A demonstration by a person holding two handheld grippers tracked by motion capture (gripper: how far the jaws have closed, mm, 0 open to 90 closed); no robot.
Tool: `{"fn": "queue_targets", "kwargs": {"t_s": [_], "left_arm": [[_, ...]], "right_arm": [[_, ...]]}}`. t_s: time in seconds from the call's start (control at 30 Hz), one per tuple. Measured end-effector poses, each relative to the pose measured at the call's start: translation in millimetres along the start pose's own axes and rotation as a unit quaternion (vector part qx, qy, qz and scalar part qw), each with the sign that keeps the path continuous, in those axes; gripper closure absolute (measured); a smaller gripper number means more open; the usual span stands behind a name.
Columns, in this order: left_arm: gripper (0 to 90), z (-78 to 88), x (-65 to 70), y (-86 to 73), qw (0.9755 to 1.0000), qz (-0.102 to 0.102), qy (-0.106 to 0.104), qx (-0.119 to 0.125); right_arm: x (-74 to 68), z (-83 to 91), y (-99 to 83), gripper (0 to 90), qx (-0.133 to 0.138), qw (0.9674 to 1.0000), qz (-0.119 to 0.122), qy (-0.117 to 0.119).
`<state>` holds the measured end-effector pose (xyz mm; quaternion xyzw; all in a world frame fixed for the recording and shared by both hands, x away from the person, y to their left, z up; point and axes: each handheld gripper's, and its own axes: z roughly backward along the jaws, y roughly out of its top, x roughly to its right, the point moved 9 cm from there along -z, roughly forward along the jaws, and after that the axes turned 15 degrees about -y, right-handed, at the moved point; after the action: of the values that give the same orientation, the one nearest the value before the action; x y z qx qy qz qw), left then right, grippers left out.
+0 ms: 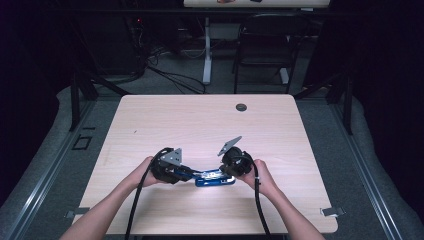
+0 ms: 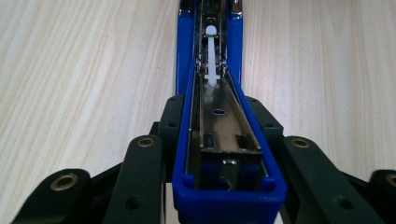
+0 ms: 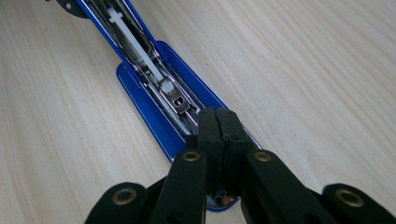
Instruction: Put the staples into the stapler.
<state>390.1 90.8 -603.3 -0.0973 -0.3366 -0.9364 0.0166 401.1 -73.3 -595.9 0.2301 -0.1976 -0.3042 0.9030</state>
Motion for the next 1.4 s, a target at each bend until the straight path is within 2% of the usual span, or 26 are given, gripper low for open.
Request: {"fn": "queue_targets", "kwargs": {"t_s": [0.17, 0.2, 0.43, 0.57, 0.87, 1.23, 1.4], "left_arm": [[65.2, 0.5, 0.7, 5.1, 1.0000, -0.002, 0.002, 0.003], [65.3, 0.6, 0.7, 5.8, 1.0000, -0.003, 0.002, 0.004], [65.3, 0.8, 0.9, 10.5, 1.0000, -0.010, 0.001, 0.002], [65.2, 0.5, 0.7, 14.4, 0.9999, -0.011, 0.002, 0.006], [65.4, -1.9, 0.4, 27.1, 0.9997, -0.025, 0.005, 0.003], [65.7, -2.4, 0.9, 26.7, 0.9997, -0.023, 0.003, 0.012], [65.8, -2.3, 1.0, 26.5, 0.9996, -0.024, 0.002, 0.013]], "right_arm": [[0.7, 1.2, 3.7, 89.8, 0.010, 0.9998, -0.016, -0.001], [1.8, 2.1, 3.6, 89.8, 0.007, 0.9999, -0.012, -0.002], [2.5, 5.3, 7.5, 89.7, 0.019, 0.9995, -0.025, -0.001], [4.0, 7.4, 6.4, 89.7, 0.015, 0.9996, -0.025, 0.000], [7.7, 14.5, 9.2, 89.8, 0.024, 0.9990, -0.037, -0.001], [7.0, 17.1, 13.6, 89.8, 0.029, 0.9987, -0.042, 0.002], [4.3, 19.6, 18.3, 90.0, 0.039, 0.9981, -0.046, 0.011]]}}
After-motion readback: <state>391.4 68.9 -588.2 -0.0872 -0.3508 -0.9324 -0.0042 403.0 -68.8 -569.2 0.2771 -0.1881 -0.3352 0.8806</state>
